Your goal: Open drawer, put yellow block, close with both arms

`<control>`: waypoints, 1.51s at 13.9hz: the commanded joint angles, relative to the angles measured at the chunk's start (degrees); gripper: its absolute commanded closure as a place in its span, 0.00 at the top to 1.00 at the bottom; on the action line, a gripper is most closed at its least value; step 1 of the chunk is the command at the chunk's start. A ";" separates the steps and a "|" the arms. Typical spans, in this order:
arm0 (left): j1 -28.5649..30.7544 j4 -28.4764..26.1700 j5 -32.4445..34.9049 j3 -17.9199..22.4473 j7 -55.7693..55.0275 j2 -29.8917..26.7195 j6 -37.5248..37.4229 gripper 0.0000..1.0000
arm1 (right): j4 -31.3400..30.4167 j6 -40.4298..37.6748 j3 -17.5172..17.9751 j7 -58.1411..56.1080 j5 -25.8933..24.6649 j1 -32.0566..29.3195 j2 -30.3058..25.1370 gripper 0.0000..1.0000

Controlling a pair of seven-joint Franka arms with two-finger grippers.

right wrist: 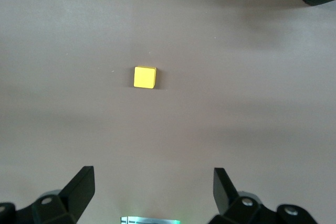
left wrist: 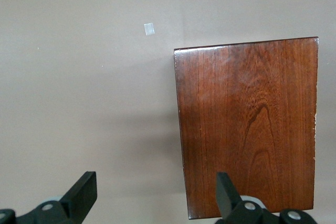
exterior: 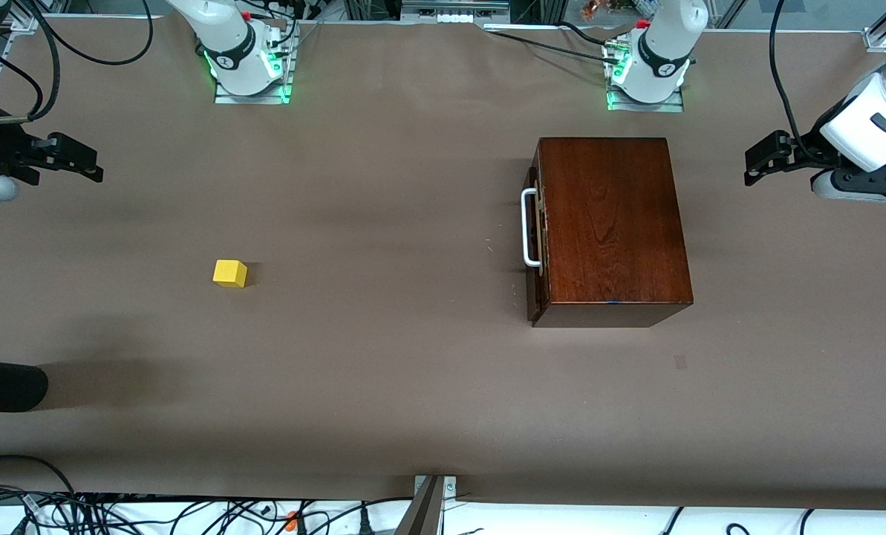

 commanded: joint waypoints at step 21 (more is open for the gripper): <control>-14.90 6.59 7.97 -26.24 -45.82 12.46 0.67 1.00 | 0.34 -0.68 -0.03 -0.18 0.03 -0.66 -0.04 1.00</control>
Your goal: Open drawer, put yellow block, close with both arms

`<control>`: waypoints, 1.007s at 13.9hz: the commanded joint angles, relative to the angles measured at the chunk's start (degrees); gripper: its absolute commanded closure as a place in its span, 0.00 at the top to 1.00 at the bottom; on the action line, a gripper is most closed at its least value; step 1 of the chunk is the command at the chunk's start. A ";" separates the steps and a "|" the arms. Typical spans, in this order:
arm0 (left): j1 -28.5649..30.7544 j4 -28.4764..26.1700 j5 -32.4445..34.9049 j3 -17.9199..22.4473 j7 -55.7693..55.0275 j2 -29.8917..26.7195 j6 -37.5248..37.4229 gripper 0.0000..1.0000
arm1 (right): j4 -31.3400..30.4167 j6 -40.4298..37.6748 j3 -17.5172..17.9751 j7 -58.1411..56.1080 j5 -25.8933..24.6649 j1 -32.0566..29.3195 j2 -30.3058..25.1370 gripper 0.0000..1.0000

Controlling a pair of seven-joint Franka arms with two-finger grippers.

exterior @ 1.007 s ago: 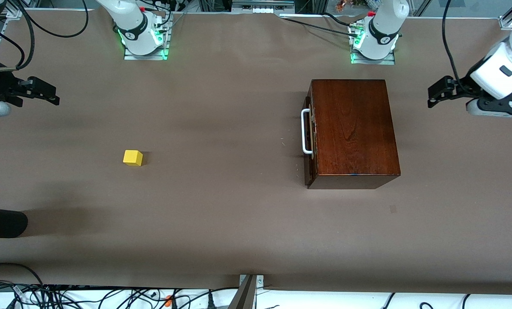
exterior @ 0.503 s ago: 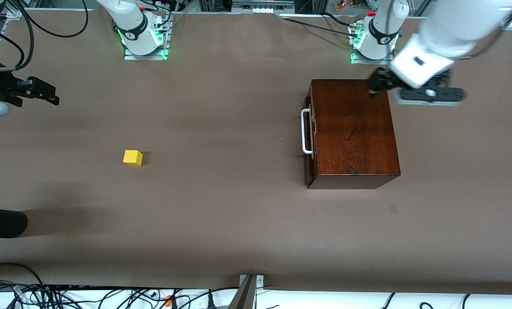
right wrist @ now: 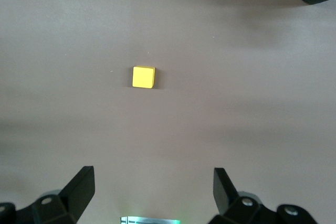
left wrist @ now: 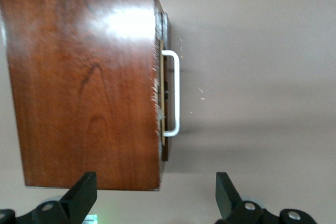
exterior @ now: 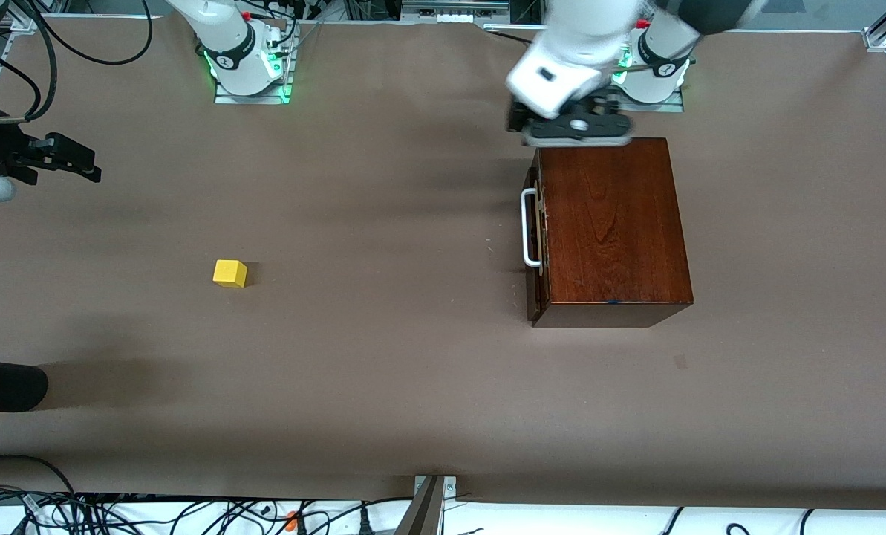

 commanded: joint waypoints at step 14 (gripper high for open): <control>-6.33 0.48 11.71 0.32 -5.92 16.86 8.26 1.00 | 0.27 -0.57 0.25 -0.18 0.03 -0.57 -0.04 1.00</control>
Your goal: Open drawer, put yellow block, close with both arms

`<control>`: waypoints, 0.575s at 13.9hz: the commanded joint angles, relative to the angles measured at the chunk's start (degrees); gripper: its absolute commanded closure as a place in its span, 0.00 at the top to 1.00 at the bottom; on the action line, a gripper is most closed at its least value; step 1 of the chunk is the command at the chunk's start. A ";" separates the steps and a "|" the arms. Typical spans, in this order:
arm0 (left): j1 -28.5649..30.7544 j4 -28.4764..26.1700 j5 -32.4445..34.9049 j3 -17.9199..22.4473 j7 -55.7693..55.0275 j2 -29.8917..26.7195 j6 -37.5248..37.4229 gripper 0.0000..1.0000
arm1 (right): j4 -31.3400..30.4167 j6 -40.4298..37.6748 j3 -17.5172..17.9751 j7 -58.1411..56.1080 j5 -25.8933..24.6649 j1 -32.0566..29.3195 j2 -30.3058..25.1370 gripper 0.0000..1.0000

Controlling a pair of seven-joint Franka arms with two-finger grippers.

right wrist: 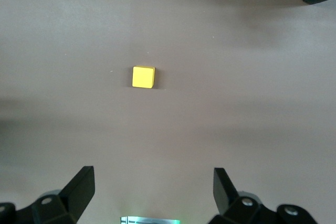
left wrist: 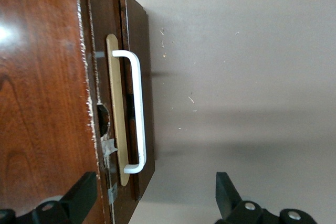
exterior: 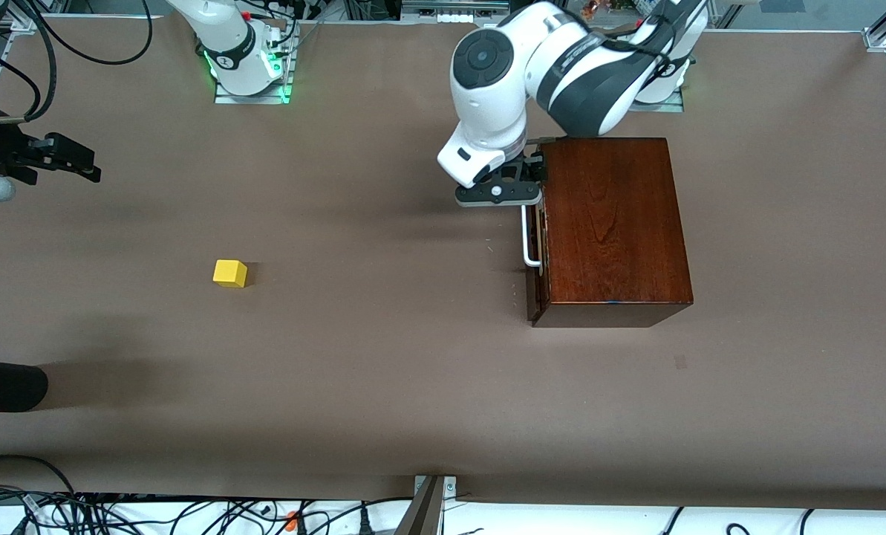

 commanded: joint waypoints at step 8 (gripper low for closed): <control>-0.22 -4.24 6.21 0.49 0.08 3.68 4.59 1.00 | 0.28 0.40 0.28 -0.09 1.35 -0.47 0.93 1.00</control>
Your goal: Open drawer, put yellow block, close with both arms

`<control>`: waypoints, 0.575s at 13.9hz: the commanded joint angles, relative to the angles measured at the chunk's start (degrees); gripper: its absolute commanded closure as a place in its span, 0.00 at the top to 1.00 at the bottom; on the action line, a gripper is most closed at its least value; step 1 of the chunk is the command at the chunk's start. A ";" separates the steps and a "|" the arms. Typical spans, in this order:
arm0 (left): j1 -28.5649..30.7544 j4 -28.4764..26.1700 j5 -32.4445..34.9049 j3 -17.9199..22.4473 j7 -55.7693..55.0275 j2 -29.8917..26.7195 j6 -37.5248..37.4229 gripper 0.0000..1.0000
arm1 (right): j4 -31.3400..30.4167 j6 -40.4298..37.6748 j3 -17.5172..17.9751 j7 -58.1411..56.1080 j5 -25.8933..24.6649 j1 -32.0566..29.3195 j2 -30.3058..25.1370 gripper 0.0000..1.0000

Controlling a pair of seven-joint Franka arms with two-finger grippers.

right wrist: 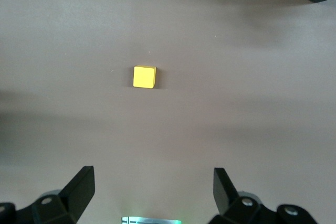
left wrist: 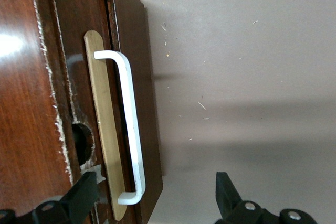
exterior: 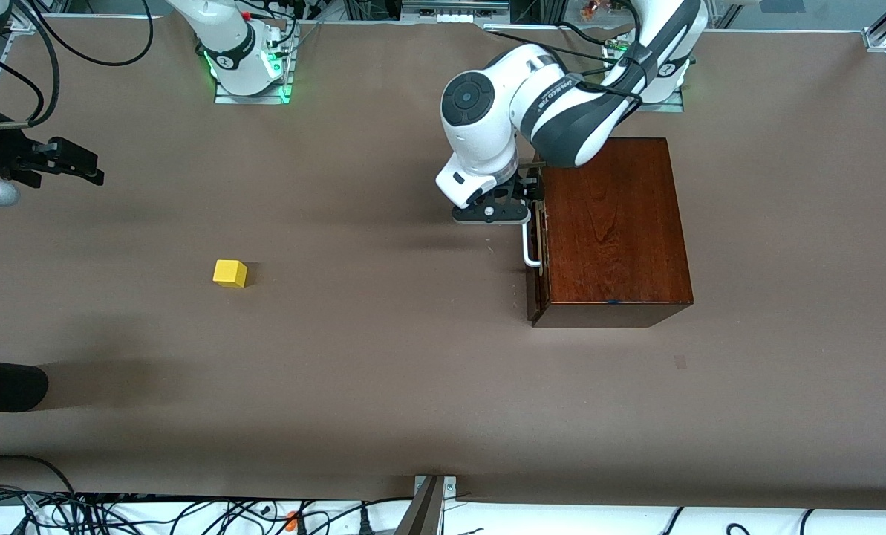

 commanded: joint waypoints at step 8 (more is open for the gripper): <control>-0.32 -0.46 6.45 0.27 0.16 5.41 2.91 1.00 | 0.28 0.07 0.27 -0.09 1.03 -0.48 0.07 1.00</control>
